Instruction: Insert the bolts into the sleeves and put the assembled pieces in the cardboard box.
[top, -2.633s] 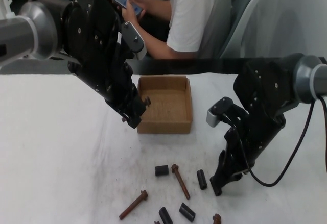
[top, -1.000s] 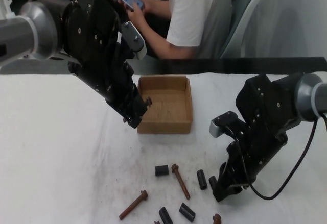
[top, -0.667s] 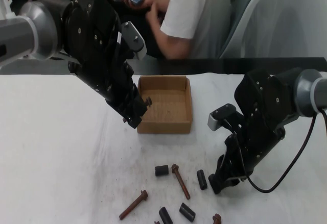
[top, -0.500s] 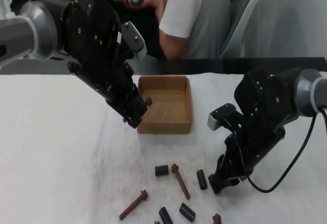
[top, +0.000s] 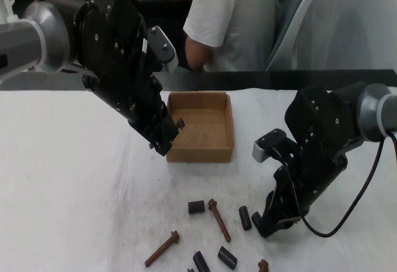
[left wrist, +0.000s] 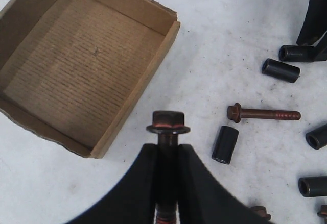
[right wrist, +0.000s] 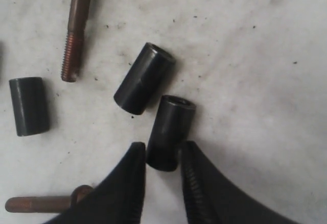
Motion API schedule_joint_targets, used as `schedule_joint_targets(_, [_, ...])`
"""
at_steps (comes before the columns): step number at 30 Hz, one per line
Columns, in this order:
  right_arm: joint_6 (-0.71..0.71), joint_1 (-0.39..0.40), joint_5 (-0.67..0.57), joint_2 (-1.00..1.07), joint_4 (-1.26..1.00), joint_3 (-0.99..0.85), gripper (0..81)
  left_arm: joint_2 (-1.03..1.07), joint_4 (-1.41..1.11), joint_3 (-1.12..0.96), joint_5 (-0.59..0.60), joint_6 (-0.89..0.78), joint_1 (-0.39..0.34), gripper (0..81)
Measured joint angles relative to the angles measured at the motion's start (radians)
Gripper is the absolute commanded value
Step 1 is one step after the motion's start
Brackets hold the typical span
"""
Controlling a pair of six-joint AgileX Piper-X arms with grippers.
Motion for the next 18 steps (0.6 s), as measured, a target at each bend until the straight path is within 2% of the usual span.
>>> schedule_joint_targets(18, [0.008, 0.0, -0.003, 0.0, -0.071, 0.035, 23.0, 0.0, 0.0, 0.0, 0.0, 0.0, 0.0, 0.2])
